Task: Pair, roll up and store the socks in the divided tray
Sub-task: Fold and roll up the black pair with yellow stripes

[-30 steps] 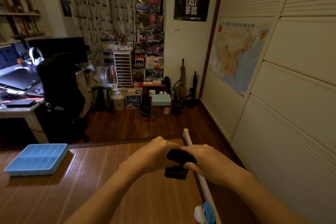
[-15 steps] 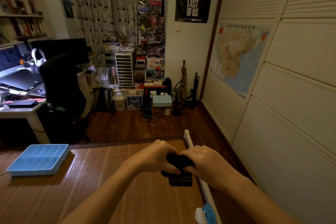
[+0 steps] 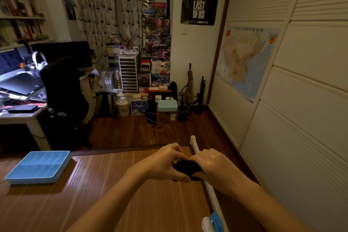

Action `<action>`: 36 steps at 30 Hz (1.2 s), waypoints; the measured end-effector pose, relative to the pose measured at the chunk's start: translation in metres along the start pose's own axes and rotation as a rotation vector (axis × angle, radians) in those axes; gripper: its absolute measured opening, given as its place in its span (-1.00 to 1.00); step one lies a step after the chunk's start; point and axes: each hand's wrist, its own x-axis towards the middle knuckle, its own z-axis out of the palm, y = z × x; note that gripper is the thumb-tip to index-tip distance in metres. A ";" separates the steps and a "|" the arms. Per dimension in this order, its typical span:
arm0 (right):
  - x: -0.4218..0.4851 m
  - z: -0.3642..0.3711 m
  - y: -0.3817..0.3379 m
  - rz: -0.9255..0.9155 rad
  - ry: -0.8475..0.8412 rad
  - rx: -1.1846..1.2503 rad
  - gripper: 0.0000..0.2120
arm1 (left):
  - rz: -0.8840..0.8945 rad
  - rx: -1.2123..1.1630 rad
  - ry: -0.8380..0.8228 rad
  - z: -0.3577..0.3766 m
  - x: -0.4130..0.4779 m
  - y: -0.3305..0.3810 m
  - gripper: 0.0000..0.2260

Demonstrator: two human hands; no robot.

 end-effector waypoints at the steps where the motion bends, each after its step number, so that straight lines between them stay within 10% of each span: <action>1: 0.000 0.000 0.000 -0.009 0.019 -0.009 -0.69 | 0.005 0.020 0.011 0.001 0.000 -0.001 -0.56; 15: 0.005 0.001 0.001 0.196 -0.184 0.247 -0.63 | -0.056 0.067 0.030 0.018 0.006 0.002 -0.67; 26: -0.002 0.015 -0.005 -0.027 -0.041 -0.059 -0.69 | -0.059 -0.093 -0.202 0.005 0.002 0.003 -0.75; 36: 0.006 0.011 -0.003 0.231 -0.194 0.173 -0.61 | -0.094 0.237 0.044 0.018 0.004 0.019 -0.66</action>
